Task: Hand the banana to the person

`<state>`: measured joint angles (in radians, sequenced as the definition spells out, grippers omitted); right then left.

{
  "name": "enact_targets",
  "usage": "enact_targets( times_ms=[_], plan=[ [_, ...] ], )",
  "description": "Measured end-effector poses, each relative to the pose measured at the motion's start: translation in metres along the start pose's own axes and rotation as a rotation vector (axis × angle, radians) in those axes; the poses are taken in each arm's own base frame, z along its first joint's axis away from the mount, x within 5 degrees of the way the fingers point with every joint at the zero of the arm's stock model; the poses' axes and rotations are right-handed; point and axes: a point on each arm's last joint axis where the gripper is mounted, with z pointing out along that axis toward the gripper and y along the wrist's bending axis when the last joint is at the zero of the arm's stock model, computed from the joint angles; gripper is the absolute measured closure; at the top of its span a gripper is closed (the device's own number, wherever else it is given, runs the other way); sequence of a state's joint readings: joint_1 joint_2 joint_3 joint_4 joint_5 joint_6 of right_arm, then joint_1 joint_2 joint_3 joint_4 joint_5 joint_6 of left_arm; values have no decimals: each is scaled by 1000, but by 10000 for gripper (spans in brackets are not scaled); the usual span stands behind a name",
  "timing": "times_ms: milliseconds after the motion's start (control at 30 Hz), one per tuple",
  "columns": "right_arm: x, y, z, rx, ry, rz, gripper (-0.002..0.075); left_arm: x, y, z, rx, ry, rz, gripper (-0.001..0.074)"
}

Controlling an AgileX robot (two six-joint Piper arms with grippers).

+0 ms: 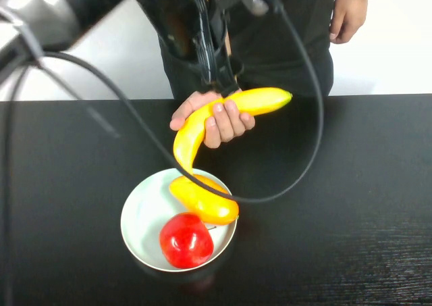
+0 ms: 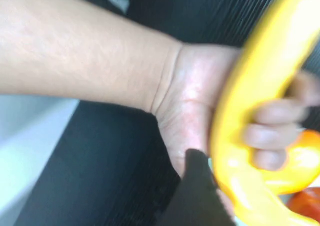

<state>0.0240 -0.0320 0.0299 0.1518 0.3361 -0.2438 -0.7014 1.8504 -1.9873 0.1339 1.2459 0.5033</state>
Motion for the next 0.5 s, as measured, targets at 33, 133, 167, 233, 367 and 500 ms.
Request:
enact_targets(
  times_ms=[33, 133, 167, 233, 367, 500],
  plan=[
    [0, 0, 0, 0, 0, 0, 735, 0, -2, -13, -10, -25, -8, 272],
    [0, 0, 0, 1, 0, -2, 735, 10, -8, -56, -29, -92, -58, 411],
    [0, 0, 0, 1, 0, -2, 735, 17, -10, -67, -28, -103, -78, 479],
    [0, 0, 0, 1, 0, -2, 735, 37, -17, -95, -41, -129, -109, 617],
    [0, 0, 0, 1, 0, -2, 735, 84, -33, -137, -88, -201, -169, 712],
    [0, 0, 0, 1, 0, -2, 735, 137, -55, -155, -164, -277, -260, 733]
  ],
)
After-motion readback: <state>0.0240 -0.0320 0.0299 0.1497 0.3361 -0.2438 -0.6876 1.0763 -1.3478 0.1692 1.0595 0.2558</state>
